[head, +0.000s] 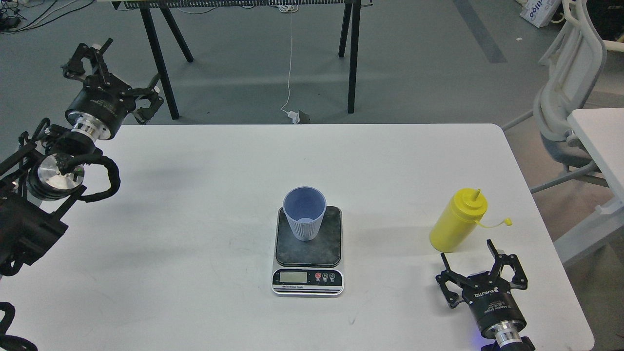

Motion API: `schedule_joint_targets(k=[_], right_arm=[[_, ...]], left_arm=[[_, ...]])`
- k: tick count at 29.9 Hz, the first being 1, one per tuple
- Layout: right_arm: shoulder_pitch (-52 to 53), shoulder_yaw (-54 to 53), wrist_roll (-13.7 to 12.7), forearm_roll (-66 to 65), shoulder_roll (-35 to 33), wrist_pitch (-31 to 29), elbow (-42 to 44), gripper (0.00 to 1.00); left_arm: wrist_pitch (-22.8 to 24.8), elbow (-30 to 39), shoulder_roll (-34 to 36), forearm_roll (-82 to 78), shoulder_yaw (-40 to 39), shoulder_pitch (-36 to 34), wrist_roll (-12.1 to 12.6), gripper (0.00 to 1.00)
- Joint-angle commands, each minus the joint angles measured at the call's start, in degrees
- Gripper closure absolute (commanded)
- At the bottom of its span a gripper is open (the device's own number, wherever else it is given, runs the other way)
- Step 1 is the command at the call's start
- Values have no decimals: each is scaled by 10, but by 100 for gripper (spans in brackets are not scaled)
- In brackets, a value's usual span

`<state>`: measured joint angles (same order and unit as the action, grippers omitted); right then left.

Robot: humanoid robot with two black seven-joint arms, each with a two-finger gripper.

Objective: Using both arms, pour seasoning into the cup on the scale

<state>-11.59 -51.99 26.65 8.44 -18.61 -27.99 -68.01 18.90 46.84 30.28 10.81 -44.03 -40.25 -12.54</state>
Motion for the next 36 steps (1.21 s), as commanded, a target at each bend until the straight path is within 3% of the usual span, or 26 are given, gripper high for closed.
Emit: schedule_joint_targets(k=[1, 6, 9, 16, 24, 31, 36], right_arm=[[-32, -1, 1, -18, -60, 0, -37, 1], [-34, -53, 3, -18, -152, 0, -34, 1], [-20, -94, 3, -19, -166, 0, -7, 1], [142, -118, 2, -24, -166, 0, 131, 2], [342, -40, -6, -18, -157, 0, 173, 2], [437, -22, -9, -17, -83, 0, 255, 1], [447, -22, -9, -17, -79, 0, 261, 1]], left_arm=[[1, 0, 3, 0, 0, 1, -1, 0], [3, -1, 5, 0, -1, 0, -2, 0], [3, 0, 7, 0, -1, 2, -2, 0], [4, -2, 7, 2, -4, 1, -2, 0], [8, -10, 0, 3, -10, -5, -2, 0], [12, -10, -1, 6, -11, -5, -2, 0], [22, -10, -3, 7, -12, -5, -3, 0]])
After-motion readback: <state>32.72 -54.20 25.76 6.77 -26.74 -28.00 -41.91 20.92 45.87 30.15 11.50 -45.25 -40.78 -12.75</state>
